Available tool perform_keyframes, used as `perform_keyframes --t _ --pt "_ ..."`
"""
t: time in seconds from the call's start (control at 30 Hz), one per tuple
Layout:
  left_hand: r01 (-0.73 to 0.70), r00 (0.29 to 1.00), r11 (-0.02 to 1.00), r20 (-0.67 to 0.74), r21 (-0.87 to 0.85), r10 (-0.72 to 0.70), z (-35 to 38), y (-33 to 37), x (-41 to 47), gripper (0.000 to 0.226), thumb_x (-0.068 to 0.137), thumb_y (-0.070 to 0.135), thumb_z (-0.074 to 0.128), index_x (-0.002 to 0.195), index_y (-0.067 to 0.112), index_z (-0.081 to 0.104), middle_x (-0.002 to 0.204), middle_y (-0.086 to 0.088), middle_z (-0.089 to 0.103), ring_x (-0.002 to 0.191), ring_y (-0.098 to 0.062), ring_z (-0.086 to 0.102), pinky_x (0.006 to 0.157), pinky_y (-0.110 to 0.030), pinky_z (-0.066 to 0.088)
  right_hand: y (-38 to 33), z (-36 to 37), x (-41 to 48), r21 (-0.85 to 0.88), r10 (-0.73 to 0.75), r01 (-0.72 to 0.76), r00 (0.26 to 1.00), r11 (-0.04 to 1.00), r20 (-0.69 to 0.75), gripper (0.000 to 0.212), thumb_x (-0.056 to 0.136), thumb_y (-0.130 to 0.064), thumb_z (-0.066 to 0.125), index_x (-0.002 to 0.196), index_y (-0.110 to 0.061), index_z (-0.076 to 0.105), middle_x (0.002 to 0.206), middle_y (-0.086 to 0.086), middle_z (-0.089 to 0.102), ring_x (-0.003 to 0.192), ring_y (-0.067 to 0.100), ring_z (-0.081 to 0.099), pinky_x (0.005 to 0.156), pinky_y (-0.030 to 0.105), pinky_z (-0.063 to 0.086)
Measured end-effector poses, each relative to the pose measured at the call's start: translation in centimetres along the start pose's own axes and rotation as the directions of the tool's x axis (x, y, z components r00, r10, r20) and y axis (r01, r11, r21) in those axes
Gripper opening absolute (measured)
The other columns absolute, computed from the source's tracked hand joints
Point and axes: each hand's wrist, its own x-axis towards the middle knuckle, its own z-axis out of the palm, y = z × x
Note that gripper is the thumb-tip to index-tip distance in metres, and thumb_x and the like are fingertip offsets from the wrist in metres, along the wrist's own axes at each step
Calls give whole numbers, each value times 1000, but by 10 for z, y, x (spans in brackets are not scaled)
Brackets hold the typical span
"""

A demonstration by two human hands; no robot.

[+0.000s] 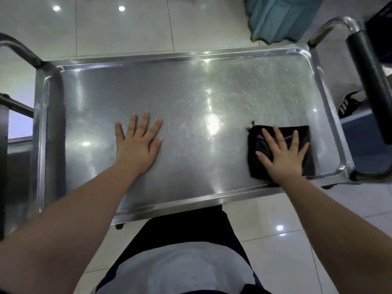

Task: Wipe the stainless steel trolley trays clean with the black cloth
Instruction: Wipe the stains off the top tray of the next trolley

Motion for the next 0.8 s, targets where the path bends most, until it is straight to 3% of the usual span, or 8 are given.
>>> perform_keyframes --t 0.2,0.27,0.37,0.5,0.6,0.7,0.8 --pt "-12 1000 999 -10 -40 12 1 -4 2 55 100 57 13 153 48 2 165 7 -2 151 -23 -5 115 -59 -10 -199 33 -71 38 -273 276 959 960 -77 74 85 -78 24 152 -50 11 163 -9 14 145 51 -3 106 76 -3" --pt "-22 1000 999 -18 -33 22 3 -6 0 55 100 57 14 153 48 0 165 7 -3 151 -23 -5 115 -60 -8 -232 37 -81 47 -311 315 947 948 -83 70 87 -77 24 151 -50 15 163 -9 17 146 50 -2 107 76 -3" --pt "-43 999 997 -30 -60 41 4 -9 -3 56 99 58 11 153 47 4 165 8 0 151 -23 -2 116 -58 -9 -198 36 -70 8 -314 318 941 948 -121 69 86 -77 28 150 -55 13 162 -14 16 148 44 -1 108 74 -5" --pt "-49 998 996 -41 -73 46 7 -8 -2 58 97 60 8 153 48 4 165 8 2 151 -23 0 114 -55 -12 -81 24 -46 17 -36 37 998 999 -59 70 78 -82 14 141 -64 -12 163 -20 -1 149 35 -13 112 69 -6" --pt "-51 997 996 -53 -70 48 11 -8 0 57 97 60 7 153 48 2 165 8 0 151 -24 -1 114 -57 -13 -37 12 -36 6 63 -63 998 998 -2 71 76 -82 7 142 -61 -11 163 -18 -2 149 34 -13 113 67 -3" --pt "-54 997 996 -54 -78 50 12 -9 3 56 98 59 8 153 47 2 165 8 0 151 -25 -1 114 -60 -11 -70 15 -34 -12 61 -61 998 998 -29 71 78 -80 6 143 -58 -13 164 -15 -2 147 42 -11 111 70 -5" --pt "-51 998 996 -46 -75 47 9 -9 3 57 98 58 7 153 46 0 165 8 -2 151 -25 -2 114 -62 -9 -145 25 -48 12 -92 92 994 996 -60 74 82 -81 16 149 -55 -5 163 -16 1 146 48 -7 109 72 -8"
